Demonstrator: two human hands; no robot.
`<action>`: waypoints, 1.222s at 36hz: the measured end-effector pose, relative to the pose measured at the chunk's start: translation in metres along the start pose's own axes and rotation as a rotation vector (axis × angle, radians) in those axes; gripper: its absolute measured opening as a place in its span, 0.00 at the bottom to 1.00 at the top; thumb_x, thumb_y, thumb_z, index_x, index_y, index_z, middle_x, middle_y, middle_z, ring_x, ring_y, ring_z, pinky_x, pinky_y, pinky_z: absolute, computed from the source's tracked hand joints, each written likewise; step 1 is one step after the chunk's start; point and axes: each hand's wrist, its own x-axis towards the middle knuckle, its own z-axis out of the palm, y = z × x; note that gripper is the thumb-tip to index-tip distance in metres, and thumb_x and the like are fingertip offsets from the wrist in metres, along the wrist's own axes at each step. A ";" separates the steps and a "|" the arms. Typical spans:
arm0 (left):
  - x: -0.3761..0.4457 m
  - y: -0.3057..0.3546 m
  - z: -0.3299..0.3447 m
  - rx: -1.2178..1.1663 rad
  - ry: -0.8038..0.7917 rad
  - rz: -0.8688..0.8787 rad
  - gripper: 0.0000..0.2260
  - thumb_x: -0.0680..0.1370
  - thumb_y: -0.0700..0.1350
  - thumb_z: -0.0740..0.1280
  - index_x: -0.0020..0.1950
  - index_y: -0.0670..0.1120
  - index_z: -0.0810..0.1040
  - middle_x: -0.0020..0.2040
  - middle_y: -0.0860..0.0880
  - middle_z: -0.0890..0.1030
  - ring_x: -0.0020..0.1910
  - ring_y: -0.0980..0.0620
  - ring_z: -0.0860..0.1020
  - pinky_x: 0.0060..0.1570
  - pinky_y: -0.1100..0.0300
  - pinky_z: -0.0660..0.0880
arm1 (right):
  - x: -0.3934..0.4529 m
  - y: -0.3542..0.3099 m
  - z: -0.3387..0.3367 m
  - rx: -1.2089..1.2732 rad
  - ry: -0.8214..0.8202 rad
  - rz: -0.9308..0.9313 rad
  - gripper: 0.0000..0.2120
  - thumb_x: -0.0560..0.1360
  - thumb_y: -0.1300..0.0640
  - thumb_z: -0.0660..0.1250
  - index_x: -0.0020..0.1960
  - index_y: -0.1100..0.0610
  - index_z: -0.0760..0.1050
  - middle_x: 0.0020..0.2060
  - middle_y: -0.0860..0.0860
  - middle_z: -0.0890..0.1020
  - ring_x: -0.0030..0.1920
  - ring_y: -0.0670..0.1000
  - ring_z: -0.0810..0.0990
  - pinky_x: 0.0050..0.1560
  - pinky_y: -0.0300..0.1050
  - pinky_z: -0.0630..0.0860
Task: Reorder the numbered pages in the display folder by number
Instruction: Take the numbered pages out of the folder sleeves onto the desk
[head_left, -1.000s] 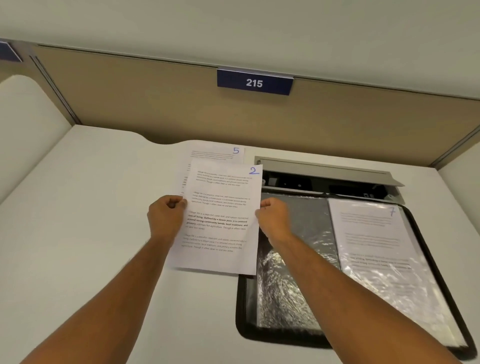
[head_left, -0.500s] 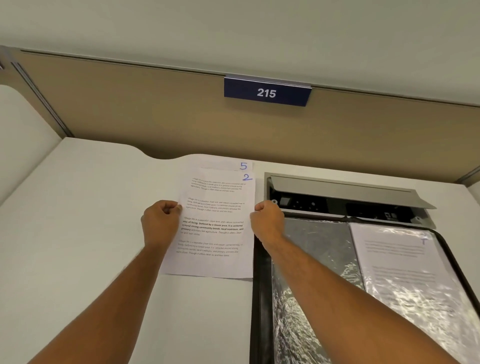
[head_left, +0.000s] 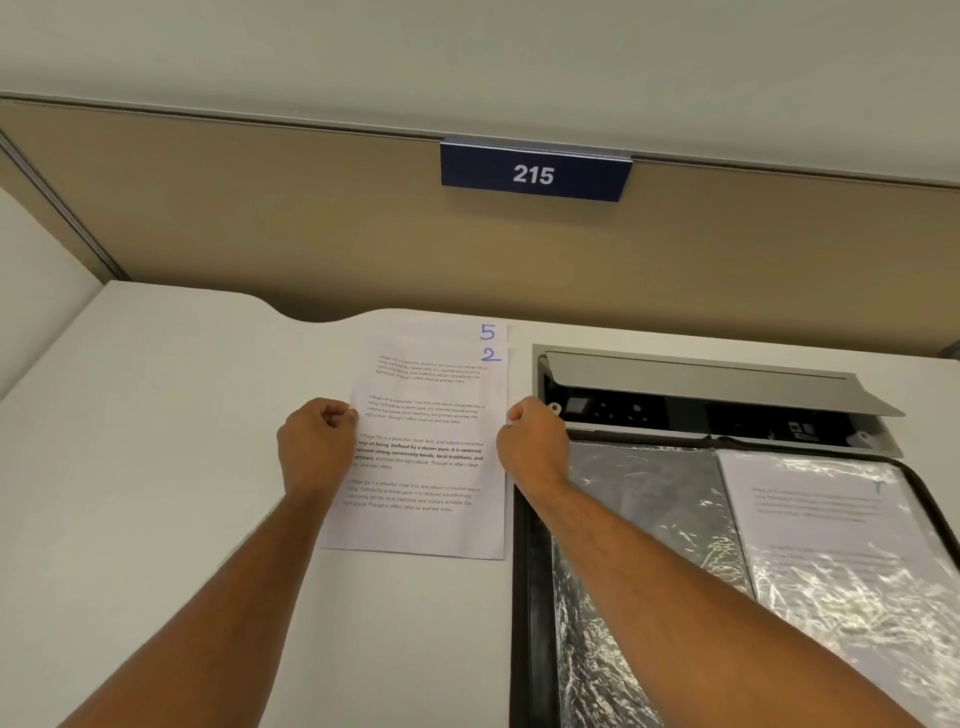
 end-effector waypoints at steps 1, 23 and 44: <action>0.000 0.000 0.000 0.003 0.004 -0.001 0.04 0.79 0.44 0.70 0.49 0.45 0.84 0.38 0.55 0.82 0.40 0.54 0.79 0.45 0.60 0.73 | -0.001 0.000 0.000 0.000 0.002 -0.006 0.07 0.77 0.68 0.62 0.48 0.58 0.75 0.42 0.50 0.80 0.41 0.48 0.78 0.42 0.48 0.81; -0.029 0.015 0.000 0.012 0.007 0.035 0.12 0.78 0.47 0.71 0.61 0.44 0.81 0.52 0.47 0.81 0.49 0.49 0.79 0.54 0.58 0.72 | -0.052 0.023 -0.026 0.154 0.031 -0.284 0.05 0.81 0.62 0.64 0.53 0.53 0.77 0.45 0.44 0.79 0.45 0.43 0.78 0.42 0.35 0.75; -0.311 0.078 0.085 -0.018 -0.592 0.461 0.06 0.81 0.43 0.67 0.56 0.52 0.80 0.52 0.59 0.76 0.49 0.62 0.76 0.51 0.71 0.73 | -0.185 0.225 -0.174 -0.238 0.279 -0.212 0.15 0.77 0.60 0.71 0.64 0.56 0.77 0.61 0.50 0.81 0.61 0.52 0.78 0.64 0.53 0.77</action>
